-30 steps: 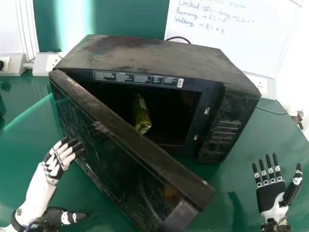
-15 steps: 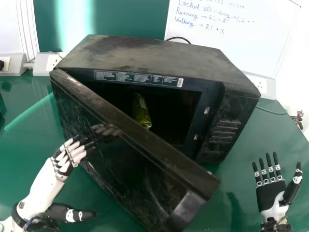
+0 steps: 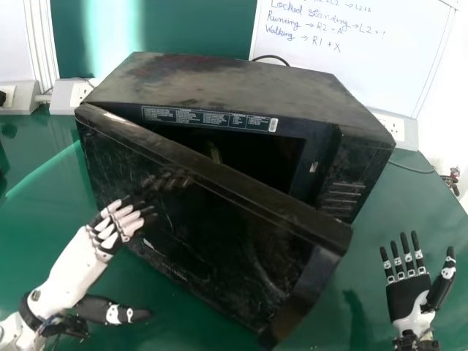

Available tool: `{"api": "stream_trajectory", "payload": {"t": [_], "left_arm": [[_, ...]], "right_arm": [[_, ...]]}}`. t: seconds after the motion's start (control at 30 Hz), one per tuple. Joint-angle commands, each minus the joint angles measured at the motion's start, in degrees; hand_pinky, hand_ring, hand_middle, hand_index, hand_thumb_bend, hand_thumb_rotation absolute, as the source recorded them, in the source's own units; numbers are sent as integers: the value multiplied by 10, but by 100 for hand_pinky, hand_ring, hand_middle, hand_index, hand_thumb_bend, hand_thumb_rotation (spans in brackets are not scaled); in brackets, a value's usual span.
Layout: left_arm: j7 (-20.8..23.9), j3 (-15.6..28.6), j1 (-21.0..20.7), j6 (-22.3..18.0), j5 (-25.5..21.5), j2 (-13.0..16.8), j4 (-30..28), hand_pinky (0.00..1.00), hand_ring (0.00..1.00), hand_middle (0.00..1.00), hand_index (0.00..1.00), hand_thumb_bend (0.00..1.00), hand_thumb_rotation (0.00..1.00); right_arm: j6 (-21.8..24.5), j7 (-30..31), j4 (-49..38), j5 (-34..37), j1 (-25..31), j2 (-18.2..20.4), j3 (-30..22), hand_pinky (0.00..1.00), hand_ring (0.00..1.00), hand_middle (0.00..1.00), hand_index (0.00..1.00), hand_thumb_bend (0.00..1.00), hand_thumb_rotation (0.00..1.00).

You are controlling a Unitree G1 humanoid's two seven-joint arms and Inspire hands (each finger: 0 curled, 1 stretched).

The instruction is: Put biscuit inside oven

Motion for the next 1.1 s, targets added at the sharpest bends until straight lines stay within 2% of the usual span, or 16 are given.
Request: {"api": "stream_trajectory", "payload": {"t": [0.0,0.13,0.27,0.53,0.83,0.93,1.07], "left_arm": [[-9,-7,-13,-8,-5,7,-1,95,97,99,100,96,99],[-21,-12,-42,-25,-12,11,12,97,99,100,100,91,100],[-29,-15,-59,-32,-13,10,30,96,97,99,100,93,100],[-13,-30,-98,-41,7,-2,66,92,95,97,100,89,100],[-50,-46,-134,-35,-14,-8,44,90,95,97,100,88,100],[-76,-52,-140,-29,-34,-8,39,89,95,97,99,90,100],[-114,-62,-146,-21,-70,-10,37,88,94,96,99,93,100]], "right_arm": [[-7,8,4,-2,3,4,-2,93,91,91,94,80,84],[-5,13,9,1,1,4,-4,94,91,90,93,81,82],[-8,10,2,-2,2,7,-3,94,91,91,92,81,83],[-4,13,3,8,1,9,-8,100,94,94,95,79,83],[-9,23,9,3,2,10,-8,99,94,95,96,80,82],[-7,23,9,3,2,10,-8,97,93,94,96,81,82],[-4,21,7,7,3,12,-9,100,93,94,96,81,81]]}}
